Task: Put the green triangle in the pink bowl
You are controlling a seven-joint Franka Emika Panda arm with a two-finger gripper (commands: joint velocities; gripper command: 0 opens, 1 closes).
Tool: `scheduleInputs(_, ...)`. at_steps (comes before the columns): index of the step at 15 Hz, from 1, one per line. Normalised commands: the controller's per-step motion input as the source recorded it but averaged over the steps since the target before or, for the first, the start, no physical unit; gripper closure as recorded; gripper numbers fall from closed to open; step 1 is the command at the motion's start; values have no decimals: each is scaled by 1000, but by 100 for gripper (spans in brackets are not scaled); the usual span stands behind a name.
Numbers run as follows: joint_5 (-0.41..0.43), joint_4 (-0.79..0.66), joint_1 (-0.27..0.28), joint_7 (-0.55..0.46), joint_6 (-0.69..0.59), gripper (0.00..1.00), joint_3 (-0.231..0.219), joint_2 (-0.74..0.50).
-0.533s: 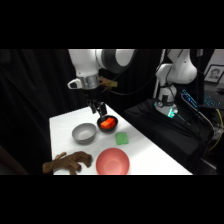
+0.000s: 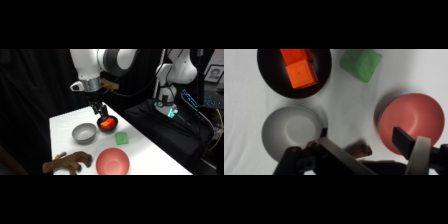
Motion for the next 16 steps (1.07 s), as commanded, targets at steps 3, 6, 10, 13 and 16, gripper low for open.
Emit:
scheduleInputs(3, 4, -321, 37, 306, 272, 0, 12, -199)
scheduleInputs(6, 22, -366, 42, 254, 279, 0, 13, -217)
scheduleInputs(10, 47, -388, 36, 201, 269, 0, 11, -267)
scheduleInputs(13, 73, -397, 30, 164, 258, 0, 11, -305)
scheduleInputs(16, 92, -359, 31, 136, 235, 0, 18, -282)
